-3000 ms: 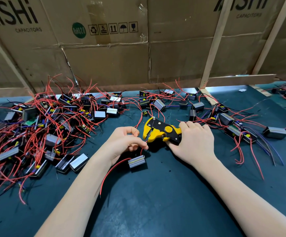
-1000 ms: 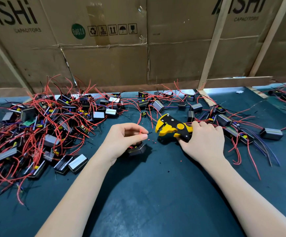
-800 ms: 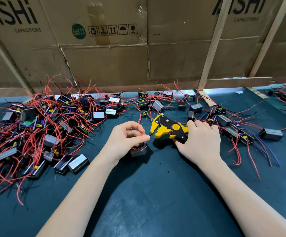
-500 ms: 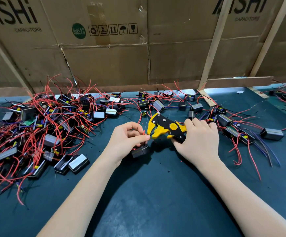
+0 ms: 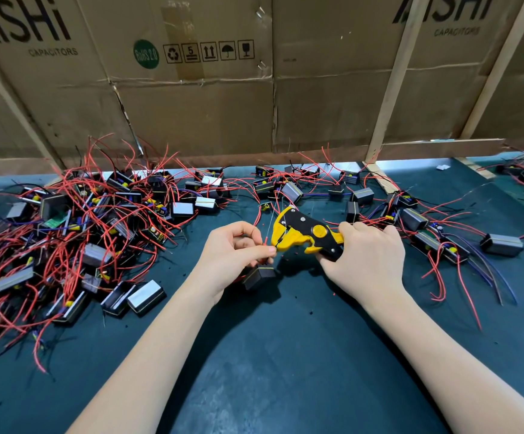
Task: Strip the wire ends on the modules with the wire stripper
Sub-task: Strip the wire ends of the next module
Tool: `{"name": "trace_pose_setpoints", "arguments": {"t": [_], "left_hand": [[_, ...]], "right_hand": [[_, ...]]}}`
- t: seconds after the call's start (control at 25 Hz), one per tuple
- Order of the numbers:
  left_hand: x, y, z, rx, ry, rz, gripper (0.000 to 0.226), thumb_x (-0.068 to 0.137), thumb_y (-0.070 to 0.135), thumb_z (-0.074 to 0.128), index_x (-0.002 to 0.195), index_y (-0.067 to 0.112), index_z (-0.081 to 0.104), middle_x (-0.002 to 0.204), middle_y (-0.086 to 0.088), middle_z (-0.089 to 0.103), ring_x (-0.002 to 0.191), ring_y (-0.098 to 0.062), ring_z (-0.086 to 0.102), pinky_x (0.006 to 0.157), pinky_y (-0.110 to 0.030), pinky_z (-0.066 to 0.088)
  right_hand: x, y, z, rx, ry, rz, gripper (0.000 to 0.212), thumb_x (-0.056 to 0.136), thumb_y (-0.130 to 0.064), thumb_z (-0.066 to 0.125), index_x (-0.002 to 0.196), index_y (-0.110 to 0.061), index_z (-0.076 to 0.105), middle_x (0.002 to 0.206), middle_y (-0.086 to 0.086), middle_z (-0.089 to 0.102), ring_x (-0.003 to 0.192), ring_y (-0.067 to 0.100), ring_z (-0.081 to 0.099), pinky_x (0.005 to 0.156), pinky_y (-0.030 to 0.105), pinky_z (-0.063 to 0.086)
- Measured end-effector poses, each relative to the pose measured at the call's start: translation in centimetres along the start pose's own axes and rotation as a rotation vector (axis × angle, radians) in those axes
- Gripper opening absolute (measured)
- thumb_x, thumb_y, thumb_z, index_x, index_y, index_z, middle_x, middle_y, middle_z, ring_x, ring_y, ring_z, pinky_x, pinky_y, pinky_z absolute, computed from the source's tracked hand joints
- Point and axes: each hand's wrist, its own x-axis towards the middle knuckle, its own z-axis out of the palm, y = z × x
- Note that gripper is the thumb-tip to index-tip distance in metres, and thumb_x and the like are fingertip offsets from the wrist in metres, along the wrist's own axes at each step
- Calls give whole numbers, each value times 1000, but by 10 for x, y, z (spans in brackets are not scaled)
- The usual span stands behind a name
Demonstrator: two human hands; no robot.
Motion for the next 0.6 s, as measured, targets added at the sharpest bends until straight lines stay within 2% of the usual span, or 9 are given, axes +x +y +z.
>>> {"name": "trace_pose_setpoints", "arguments": {"t": [0.16,0.32,0.44,0.6], "left_hand": [[0,0,-1,-1,1,1,28,76,0,79,73,13,54,88,-45,58,73,-29,65,54,-12,45],[1,-1,-1,-1,-4,-1,29,75,0,79,73,13,53,79,-29,59,69,-26,68,53,-11,44],[2,-2,-1,0,8,-8,30,74,2,80,71,15,54,75,-23,58,75,-30,63,53,-11,43],[2,-1,-1,6,0,-3,30,75,0,79,71,15,53,78,-26,59,72,-26,65,53,-11,43]], "right_hand": [[0,1,1,-26,-8,1,46,68,-55,71,80,-11,62,75,8,64,75,30,63,74,39,32],[0,1,2,4,-9,4,45,69,-55,72,76,-13,60,73,5,64,74,29,63,70,36,27],[0,0,2,15,-23,-6,44,69,-56,72,73,-16,56,72,4,64,72,28,63,69,35,25],[1,1,2,8,-43,-14,43,70,-58,69,72,-18,53,74,3,64,74,28,63,69,35,25]]}}
